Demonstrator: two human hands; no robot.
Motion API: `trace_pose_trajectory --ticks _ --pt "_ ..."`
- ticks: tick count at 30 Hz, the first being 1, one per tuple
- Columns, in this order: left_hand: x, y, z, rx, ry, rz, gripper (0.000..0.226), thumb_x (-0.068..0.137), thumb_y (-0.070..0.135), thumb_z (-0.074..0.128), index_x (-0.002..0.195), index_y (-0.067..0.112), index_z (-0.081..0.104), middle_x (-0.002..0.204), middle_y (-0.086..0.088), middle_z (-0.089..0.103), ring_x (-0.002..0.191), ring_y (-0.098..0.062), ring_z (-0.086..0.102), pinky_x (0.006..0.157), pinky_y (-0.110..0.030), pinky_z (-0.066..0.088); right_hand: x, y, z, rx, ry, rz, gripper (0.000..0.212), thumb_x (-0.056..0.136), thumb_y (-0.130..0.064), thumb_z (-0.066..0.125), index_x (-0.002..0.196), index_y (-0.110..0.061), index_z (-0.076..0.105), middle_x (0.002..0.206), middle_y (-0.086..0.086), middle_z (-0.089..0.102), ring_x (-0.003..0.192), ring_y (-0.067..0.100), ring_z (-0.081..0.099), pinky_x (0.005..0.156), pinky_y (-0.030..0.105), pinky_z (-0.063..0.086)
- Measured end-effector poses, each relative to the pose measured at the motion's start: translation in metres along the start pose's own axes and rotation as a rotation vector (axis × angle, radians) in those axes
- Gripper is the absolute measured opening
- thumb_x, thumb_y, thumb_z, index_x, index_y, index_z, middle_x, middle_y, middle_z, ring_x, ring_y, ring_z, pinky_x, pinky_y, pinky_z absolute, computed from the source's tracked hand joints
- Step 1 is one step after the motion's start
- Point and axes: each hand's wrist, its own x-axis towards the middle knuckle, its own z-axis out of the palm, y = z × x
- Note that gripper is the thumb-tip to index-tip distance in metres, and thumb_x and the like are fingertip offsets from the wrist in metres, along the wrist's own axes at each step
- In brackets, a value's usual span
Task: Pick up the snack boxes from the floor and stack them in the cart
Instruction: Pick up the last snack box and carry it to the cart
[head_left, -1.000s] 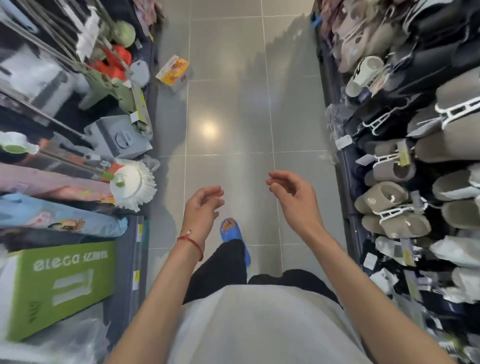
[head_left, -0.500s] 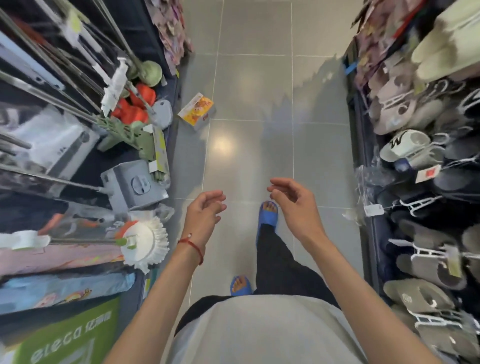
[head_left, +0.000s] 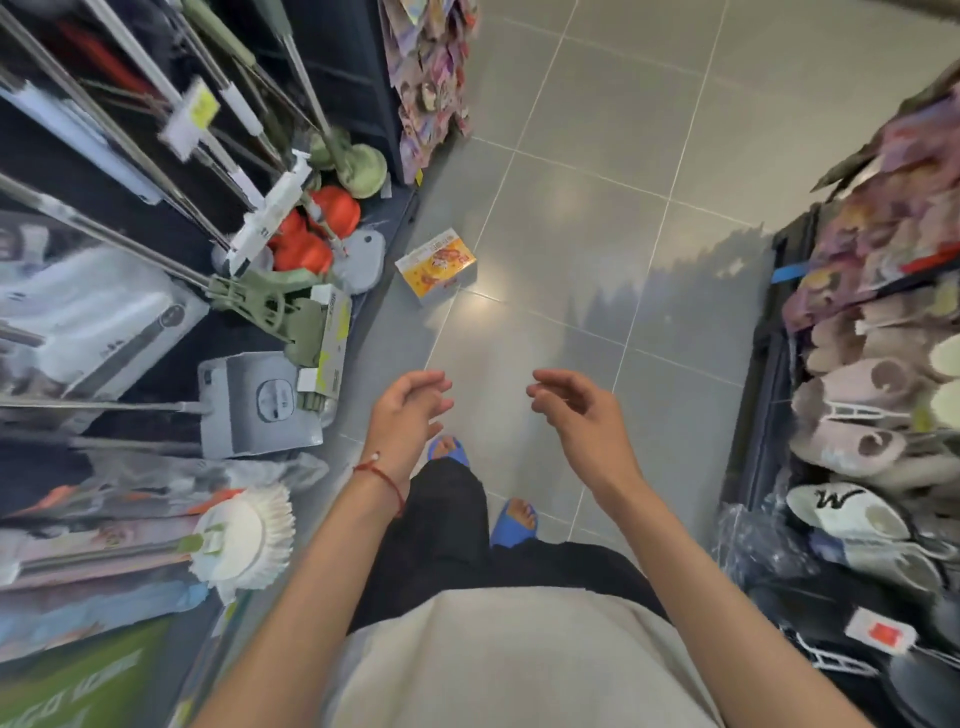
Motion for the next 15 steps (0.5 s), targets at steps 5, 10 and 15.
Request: trace_pose_trajectory --ticks 5,10,15 --pt "0.081 0.045 0.014 -0.038 0.026 -0.034 0.02 0.098 0.004 0.055 0.106 0.018 0.066 0.105 0.002 0.072 0.104 -0.019 0.067 0.094 -0.035 0.052 0.101 -0.041 0.012 -0.049 -0.038 0.011 0.021 0.099 -0.015 0.063 0.107 -0.033 0.071 0.107 -0.007 0.077 0.105 0.013 0.07 0.093 0.026 0.054" --pt "0.16 0.096 0.02 -0.017 0.057 -0.071 0.021 0.099 0.005 0.053 0.103 0.021 0.066 0.118 -0.003 0.07 0.107 -0.02 0.067 0.077 -0.024 0.051 0.191 -0.079 0.027 -0.063 -0.027 0.057 0.019 0.099 -0.017 0.065 0.11 -0.03 0.072 0.109 -0.006 0.076 0.107 0.014 0.07 0.087 0.024 0.05" --pt "0.237 0.143 0.029 -0.002 0.094 -0.118 0.021 0.1 0.008 0.053 0.101 0.024 0.067 0.111 0.003 0.072 0.104 -0.018 0.069 0.086 -0.029 0.051 0.281 -0.116 0.039 -0.088 -0.041 0.098 0.018 0.101 -0.018 0.063 0.109 -0.033 0.07 0.11 -0.005 0.075 0.105 0.01 0.069 0.086 0.02 0.051"
